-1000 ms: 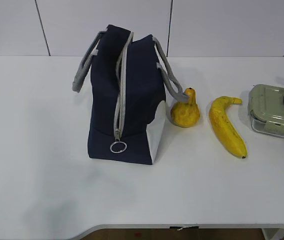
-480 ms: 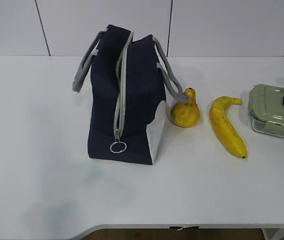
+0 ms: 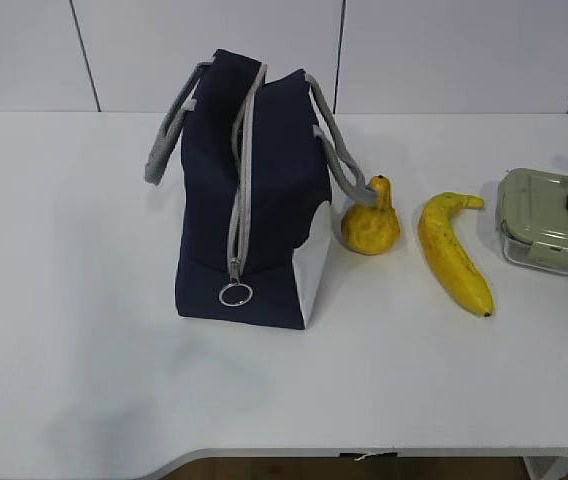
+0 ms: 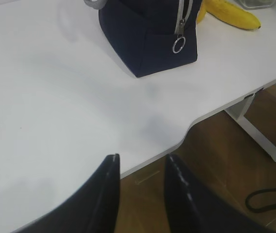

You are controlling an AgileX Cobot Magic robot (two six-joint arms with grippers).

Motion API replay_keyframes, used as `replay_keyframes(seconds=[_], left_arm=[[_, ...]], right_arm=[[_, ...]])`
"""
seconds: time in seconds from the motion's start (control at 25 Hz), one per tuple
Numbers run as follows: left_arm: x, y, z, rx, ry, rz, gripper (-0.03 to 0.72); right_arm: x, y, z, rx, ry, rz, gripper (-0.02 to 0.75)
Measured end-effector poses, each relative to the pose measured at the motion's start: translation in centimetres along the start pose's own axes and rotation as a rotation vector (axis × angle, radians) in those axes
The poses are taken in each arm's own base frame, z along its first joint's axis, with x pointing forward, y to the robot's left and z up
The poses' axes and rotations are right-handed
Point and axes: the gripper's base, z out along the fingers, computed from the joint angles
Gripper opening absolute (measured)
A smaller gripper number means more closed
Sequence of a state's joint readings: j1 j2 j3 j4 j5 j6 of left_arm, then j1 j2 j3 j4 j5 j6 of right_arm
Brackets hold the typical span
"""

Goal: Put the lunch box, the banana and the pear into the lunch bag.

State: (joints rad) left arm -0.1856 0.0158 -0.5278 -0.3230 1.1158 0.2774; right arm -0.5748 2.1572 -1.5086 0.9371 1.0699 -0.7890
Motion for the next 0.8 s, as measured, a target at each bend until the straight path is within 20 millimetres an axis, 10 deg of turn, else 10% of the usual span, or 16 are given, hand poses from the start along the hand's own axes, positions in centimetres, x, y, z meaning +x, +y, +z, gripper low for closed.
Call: replay_keyframes(seconds=[0.8], left_arm=[[0.00,0.00,0.00,0.000,0.000,0.000,0.241]], right_arm=[[-0.07,-0.01,0.18,-0.025,-0.004,0.018,0.405]])
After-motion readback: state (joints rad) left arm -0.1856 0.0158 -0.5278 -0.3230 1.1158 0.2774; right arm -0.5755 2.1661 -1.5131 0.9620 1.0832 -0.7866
